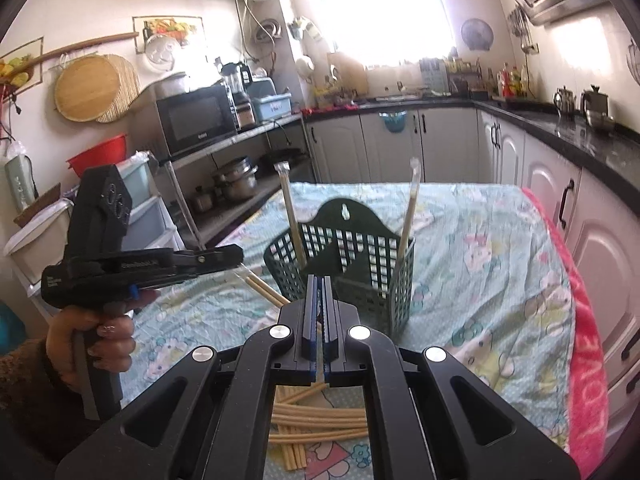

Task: Organize utensils
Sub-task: 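Carry the held chopstick with the left tool over the basket while the right tool carries its chopstick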

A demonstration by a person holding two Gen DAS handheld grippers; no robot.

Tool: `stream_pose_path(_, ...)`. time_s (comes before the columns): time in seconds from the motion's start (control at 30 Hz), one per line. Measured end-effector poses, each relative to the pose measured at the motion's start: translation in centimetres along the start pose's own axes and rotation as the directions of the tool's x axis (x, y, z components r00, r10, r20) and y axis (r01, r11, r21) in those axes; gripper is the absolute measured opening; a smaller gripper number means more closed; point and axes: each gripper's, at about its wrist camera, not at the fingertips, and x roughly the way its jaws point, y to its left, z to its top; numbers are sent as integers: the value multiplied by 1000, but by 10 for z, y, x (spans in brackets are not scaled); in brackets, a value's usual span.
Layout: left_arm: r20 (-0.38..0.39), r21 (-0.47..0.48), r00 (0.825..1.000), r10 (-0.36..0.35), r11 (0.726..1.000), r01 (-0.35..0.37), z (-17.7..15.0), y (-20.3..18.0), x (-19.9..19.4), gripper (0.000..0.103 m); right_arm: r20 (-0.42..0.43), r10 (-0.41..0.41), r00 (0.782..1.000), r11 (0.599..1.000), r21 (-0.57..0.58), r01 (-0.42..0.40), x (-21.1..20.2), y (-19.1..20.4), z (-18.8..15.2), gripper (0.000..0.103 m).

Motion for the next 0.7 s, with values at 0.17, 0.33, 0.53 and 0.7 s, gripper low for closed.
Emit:
stream_pose_path(0.17,14,41,1000,-23,999,22,11,-19,-3,0,30,-9,1000,1000,-19,10,-11,2,12,2)
stream_pose_path(0.33,23,69,999,-45,997,43,20,-35,-7,0,52,-15,999,1000,-24,16,-18,3,21,2)
stream_pose_path(0.53,39,94,997,-62,994,58,31,-48,-15,0,82,-14,997,999,-38,17,-27,7,32,2)
stream_pose_path(0.7,71,119,995,-75,991,66,43,-58,-28,0,109,1,994,999,-54,5,-34,13,41,2)
